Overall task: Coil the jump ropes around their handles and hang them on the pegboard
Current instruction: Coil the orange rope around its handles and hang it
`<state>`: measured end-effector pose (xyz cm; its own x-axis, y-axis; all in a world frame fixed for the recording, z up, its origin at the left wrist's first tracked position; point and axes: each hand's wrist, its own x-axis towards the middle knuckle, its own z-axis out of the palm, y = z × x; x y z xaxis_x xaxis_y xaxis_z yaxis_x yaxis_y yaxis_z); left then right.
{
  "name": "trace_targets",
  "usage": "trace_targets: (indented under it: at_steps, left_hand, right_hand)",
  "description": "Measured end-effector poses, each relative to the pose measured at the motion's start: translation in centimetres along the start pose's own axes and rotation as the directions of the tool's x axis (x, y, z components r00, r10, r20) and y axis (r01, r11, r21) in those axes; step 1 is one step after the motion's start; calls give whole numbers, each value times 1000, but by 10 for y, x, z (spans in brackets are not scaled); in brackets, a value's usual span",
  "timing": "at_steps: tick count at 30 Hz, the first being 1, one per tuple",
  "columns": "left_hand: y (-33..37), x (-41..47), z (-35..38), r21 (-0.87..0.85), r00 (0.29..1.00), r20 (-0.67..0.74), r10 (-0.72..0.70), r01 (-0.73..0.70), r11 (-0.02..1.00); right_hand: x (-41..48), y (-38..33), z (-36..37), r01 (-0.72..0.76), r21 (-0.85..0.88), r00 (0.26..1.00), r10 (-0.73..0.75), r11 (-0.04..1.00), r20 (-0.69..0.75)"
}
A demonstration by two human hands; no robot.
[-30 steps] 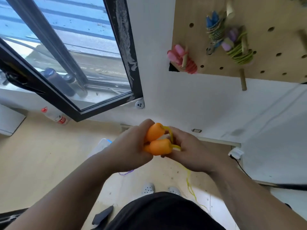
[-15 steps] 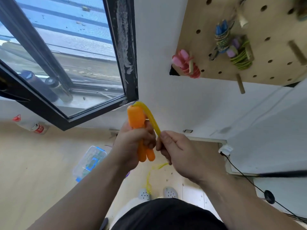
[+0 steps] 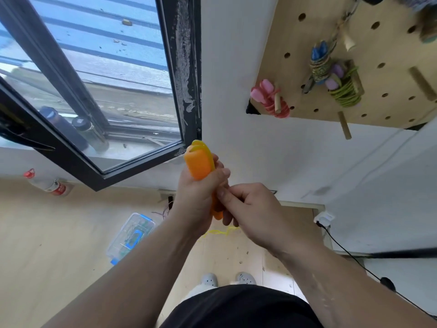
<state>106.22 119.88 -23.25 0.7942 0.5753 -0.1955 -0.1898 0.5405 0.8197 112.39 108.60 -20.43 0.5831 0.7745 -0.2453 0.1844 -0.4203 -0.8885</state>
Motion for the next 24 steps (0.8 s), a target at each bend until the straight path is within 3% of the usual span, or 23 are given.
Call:
trace_targets:
  at_steps: [5,10,13,16,20,24]
  left_hand:
    - [0,4,1,-105,997,7,76,-75,992]
    - [2,2,-1,-153,999,-17,28,-31,988]
    - [8,2,-2,-270,1000,-7,-29,26,963]
    - [8,2,-2,-362,999,19,-40,44,931]
    - [5,-2,4,-261,999,-44,-23,11,965]
    - [5,-3,3,-19,996,-81,-24,22,1000]
  right_hand:
    - [-5,6,10,-134,238,964,182,962,-192]
    - [-1,15,8,-125,28,961,128,992,-245]
    - [0,15,2,-180,-2,962,176,984,-208]
    - [-2,13,3,-163,63,985,166,985,-47]
    - [-3,18,12,-67,127,997,72,990,-28]
    - [-6,18,14,-44,130,997,52,991,-58]
